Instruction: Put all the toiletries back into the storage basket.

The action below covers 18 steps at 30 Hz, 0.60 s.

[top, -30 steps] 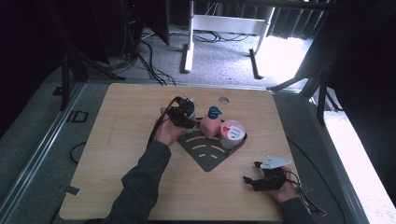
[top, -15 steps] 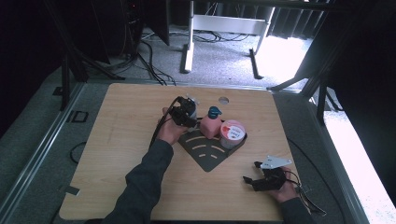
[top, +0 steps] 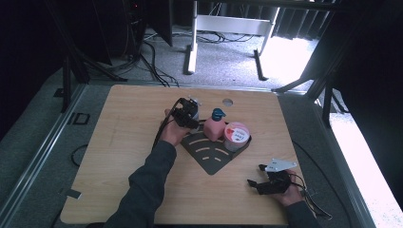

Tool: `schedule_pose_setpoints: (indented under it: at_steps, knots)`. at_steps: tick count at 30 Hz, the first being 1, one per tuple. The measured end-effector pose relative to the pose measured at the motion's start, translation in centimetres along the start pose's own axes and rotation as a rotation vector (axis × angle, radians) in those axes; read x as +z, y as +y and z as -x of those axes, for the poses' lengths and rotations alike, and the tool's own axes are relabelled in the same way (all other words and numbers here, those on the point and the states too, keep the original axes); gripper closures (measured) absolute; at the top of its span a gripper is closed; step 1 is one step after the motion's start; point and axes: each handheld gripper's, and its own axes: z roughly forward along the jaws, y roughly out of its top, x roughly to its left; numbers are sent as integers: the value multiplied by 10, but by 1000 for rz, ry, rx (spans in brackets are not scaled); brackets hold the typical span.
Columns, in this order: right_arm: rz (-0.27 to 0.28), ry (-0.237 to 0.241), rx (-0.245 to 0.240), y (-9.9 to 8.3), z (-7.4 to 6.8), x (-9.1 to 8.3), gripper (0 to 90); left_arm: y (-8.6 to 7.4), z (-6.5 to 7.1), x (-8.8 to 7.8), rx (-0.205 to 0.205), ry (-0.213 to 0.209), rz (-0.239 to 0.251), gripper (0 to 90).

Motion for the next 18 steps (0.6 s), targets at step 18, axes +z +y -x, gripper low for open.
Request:
schedule_pose_setpoints:
  at_steps: [18]
  knots:
    - [0,0,0,0,0,0,181,5,4,13,14,-18,-3,548]
